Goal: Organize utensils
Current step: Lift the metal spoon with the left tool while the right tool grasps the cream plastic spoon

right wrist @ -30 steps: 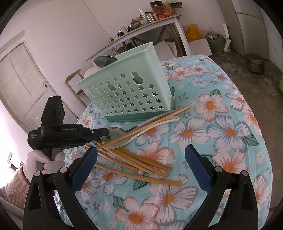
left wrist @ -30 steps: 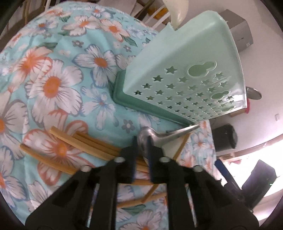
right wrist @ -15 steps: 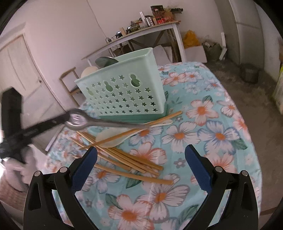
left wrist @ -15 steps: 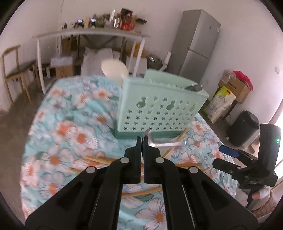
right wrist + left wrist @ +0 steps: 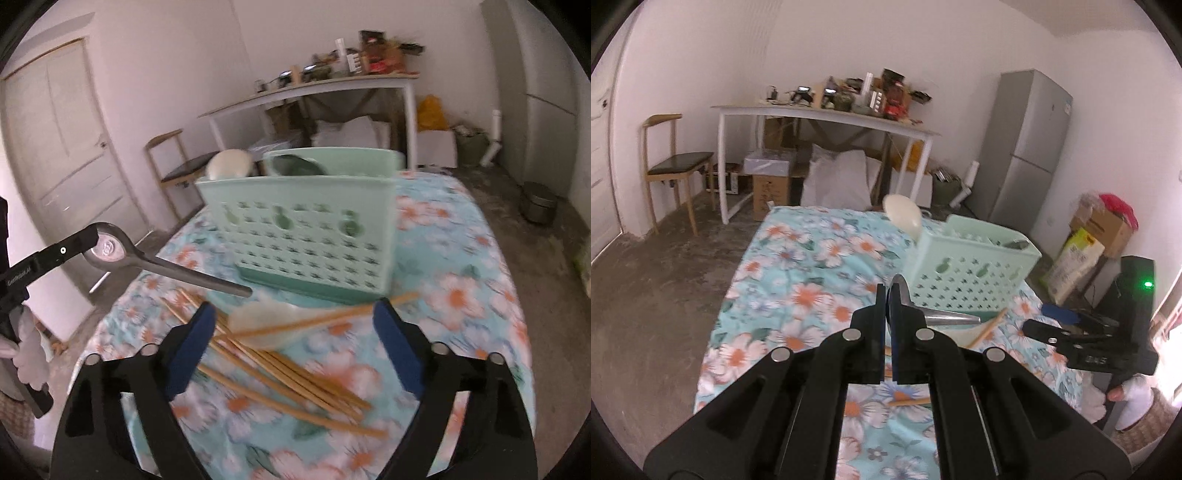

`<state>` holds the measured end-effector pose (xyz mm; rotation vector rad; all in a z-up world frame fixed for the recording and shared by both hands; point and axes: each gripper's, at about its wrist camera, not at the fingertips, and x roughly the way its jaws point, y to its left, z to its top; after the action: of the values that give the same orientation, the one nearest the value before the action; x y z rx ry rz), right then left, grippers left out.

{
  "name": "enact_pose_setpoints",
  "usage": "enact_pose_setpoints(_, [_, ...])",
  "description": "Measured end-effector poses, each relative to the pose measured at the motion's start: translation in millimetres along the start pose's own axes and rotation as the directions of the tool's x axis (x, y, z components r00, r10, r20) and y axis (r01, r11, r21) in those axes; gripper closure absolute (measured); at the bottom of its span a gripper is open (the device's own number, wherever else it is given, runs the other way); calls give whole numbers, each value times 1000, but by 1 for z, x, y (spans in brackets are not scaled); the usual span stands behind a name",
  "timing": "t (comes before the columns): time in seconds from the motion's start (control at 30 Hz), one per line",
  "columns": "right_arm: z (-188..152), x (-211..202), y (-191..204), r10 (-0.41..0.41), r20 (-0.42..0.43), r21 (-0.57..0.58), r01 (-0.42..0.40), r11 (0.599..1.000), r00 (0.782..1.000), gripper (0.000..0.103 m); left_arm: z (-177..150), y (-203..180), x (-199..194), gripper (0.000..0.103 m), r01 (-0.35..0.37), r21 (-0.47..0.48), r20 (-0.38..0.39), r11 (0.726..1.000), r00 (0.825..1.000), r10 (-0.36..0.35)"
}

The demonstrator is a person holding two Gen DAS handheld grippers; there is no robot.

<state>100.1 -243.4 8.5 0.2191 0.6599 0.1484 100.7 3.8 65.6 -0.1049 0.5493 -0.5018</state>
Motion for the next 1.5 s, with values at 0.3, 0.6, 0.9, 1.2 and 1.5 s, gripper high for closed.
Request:
enact_pose_setpoints(0.3, [-6,81,6,7,-234,-4,-8,1000,972,61,-9,29,-9,102,-10,-87,5,996,1000,11])
enact_pose_setpoints(0.6, [-41,42,-2,-14,-288,23,21,1000,958,62,-16,45,-3,102,4,-125,1,992,1000,-4])
enact_pose_setpoints(0.9, [-36,19,26,-254,-121,-285,212,935,960,45,-20,49,2,102,14,-148,-5,989,1000,-15])
enact_pose_setpoints(1.2, [-43,61,18,-436,-99,-608,292,738,895,45,-23,58,0,102,6,-177,1,984,1000,-6])
enact_pose_setpoints(1.5, [-48,75,54,-369,-14,-839,191,510,929,45,-24,64,2,102,-8,-192,0,981,1000,8])
